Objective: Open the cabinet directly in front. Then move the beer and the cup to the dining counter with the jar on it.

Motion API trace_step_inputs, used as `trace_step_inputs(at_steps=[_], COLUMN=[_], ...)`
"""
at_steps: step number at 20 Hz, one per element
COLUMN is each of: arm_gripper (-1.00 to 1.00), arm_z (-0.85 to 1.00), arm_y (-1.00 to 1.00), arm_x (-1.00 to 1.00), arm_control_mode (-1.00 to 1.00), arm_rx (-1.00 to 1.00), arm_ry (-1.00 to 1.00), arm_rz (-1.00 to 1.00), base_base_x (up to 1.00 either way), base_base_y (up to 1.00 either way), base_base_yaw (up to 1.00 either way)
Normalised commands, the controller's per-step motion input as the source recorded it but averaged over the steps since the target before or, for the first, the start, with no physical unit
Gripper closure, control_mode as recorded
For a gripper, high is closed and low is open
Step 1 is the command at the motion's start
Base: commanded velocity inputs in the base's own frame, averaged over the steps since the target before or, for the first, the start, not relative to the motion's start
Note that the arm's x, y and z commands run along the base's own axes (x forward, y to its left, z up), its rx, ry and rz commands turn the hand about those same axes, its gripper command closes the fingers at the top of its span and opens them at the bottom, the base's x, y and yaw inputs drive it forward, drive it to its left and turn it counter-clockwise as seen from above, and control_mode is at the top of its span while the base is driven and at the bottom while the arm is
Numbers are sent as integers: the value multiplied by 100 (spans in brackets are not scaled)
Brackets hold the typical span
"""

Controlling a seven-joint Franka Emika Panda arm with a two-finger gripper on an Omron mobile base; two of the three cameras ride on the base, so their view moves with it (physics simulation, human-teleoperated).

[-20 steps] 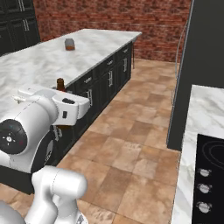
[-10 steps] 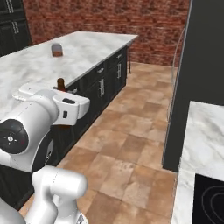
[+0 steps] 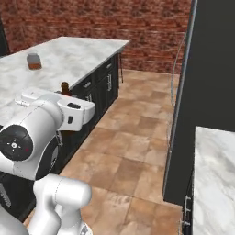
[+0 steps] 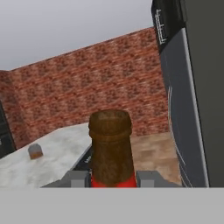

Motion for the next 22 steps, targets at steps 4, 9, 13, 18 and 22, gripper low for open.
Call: trace_step_inputs(at_steps=[4,9,13,18,22], arm_gripper=[100,100,100,100,100], arm_z=[0,0,0,0,0], arm_y=[0,0,0,0,0], arm_x=[0,0,0,0,0], arm_control_mode=[100,100,100,100,100], arm_rx=[0,0,0,0,0], arm_ry=[0,0,0,0,0], arm_rz=[0,0,0,0,0], base_base_x=[100,100,100,100,100], base_base_y=[53,91,39,-5,-22], base_base_yaw=[-34,-18,2,18,40])
